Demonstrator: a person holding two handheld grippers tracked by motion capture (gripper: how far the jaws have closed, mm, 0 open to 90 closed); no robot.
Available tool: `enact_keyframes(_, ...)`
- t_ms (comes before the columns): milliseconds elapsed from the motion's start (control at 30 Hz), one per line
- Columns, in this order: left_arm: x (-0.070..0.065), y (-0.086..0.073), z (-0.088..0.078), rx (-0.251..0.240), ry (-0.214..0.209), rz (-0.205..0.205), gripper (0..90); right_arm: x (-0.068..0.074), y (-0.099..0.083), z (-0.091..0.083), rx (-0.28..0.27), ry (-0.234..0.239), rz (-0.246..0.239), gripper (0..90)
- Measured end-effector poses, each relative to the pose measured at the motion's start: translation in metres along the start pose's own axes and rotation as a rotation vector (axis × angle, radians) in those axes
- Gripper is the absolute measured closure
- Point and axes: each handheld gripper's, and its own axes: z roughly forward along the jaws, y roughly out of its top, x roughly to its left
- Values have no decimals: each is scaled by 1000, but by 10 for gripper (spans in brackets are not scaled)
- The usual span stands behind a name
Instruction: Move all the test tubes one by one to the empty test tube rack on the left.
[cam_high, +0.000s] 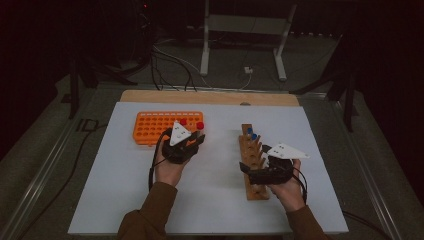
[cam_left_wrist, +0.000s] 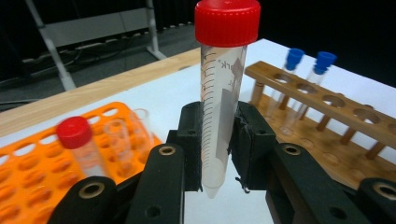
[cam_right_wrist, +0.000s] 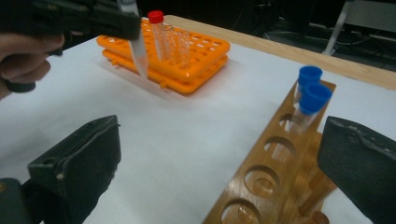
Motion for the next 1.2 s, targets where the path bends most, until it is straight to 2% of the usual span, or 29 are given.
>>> enact_keyframes(433,36,-4,-6,-10,96,-37,745,-5,-9,-6,-3,-11,31,1)
enact_keyframes(633,52,-8,-5,1,141,-58,745,-6,-10,-6,-8,-11,39,1)
enact_keyframes(967,69,-13,4,14,215,-74,745,-5,-9,-6,-13,-8,36,2)
enact_keyframes(1200,72,-17,15,21,243,-94,745,-4,-9,-5,-14,-5,36,2)
